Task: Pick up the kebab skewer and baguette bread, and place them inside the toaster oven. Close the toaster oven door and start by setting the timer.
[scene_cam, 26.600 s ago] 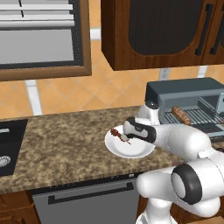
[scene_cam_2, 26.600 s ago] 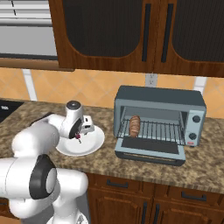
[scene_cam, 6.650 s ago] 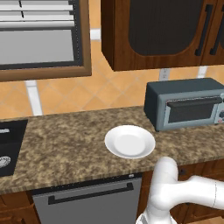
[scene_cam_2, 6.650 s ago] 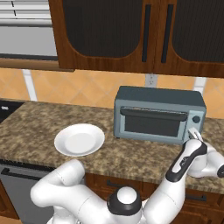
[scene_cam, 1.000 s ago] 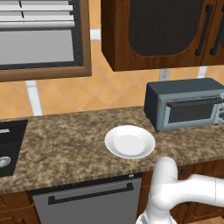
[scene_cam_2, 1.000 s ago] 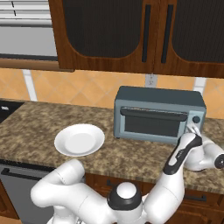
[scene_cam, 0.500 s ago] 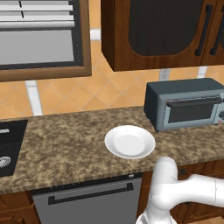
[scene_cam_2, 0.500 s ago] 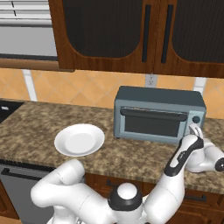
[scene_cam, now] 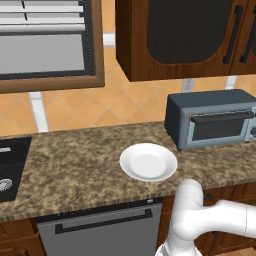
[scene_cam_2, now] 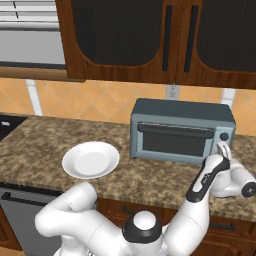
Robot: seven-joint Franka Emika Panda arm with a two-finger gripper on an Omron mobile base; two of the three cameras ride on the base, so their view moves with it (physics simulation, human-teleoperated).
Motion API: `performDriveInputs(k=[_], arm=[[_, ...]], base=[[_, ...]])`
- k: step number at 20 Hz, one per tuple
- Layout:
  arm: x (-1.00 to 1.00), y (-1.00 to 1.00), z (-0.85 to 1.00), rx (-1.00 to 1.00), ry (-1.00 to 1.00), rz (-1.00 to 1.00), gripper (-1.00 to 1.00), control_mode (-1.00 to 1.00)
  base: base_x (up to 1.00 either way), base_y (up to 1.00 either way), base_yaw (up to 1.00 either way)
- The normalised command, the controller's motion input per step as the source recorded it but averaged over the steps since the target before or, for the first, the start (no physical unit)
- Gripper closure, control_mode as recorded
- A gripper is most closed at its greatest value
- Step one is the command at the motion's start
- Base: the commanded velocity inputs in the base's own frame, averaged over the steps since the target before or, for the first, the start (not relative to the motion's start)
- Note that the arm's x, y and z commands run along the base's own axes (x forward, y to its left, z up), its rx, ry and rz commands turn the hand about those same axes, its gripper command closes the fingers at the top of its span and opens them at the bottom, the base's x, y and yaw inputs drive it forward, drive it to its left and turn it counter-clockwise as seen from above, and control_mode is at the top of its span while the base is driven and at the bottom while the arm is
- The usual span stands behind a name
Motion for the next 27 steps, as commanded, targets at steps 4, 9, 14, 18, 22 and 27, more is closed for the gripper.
performDriveInputs(k=[4,9,14,18,22,27], arm=[[0.01,0.00,0.08,0.32,0.13,-0.09,1.00,-1.00],[0.00,0.00,0.03,0.41,0.13,-0.06,1.00,-1.00],[0.03,0.00,0.01,0.47,0.08,-0.06,1.00,-1.00],[0.20,0.00,0.03,0.42,0.04,-0.09,1.00,-1.00],[0.28,0.01,0.07,0.36,0.02,-0.16,1.00,-1.00],[0.25,0.03,0.00,0.39,0.04,-0.24,1.00,-1.00]], base=[[0.00,0.00,0.00],[0.00,0.00,0.00],[0.00,0.00,0.00],[0.00,0.00,0.00],[0.00,0.00,0.00],[0.00,0.00,0.00]])
